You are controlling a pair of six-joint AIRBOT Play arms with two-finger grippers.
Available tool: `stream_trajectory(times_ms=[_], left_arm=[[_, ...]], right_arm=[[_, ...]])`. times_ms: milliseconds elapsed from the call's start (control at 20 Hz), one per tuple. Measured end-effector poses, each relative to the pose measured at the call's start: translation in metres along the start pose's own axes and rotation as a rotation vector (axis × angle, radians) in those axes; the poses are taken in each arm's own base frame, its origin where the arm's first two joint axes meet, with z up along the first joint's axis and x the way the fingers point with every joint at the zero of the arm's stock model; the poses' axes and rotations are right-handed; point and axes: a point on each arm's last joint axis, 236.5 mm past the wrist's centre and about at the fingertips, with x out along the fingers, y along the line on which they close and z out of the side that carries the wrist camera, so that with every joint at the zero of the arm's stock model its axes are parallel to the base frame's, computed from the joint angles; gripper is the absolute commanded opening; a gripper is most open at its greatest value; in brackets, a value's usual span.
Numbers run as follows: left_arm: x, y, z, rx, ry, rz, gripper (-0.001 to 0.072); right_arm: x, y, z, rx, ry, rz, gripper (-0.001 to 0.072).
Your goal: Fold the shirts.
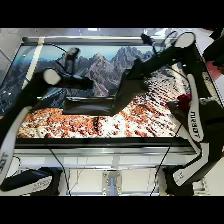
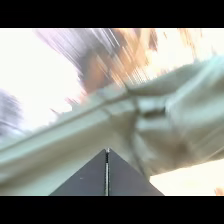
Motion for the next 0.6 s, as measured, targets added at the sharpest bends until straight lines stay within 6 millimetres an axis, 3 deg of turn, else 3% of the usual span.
stream_trajectory(times_ms=[200,250,300,350,500,600], left_arm=[[-0.095,0.045,0.044,-0.024,-0.208,0.131,0.001],[-0.115,0.054,0.049,-0.031,-0.244,0.162,0.0009],[-0.131,0.061,0.051,-0.038,-0.267,0.187,0.0009],[-0.146,0.068,0.051,-0.046,-0.282,0.21,0.0009],[-0.171,0.081,0.044,-0.071,-0.285,0.255,0.0009],[-0.179,0.086,0.037,-0.083,-0.271,0.27,0.001]], right_arm=[[0.095,0.061,0.022,-0.136,-0.092,-0.006,0.004],[0.118,0.077,0.025,-0.164,-0.122,0.004,0.0256],[0.142,0.095,0.028,-0.191,-0.158,0.018,0.059],[0.16,0.111,0.032,-0.213,-0.196,0.032,0.0682],[0.188,0.143,0.04,-0.263,-0.294,0.054,0.0682],[0.186,0.137,0.046,-0.291,-0.321,0.016,0.068]])
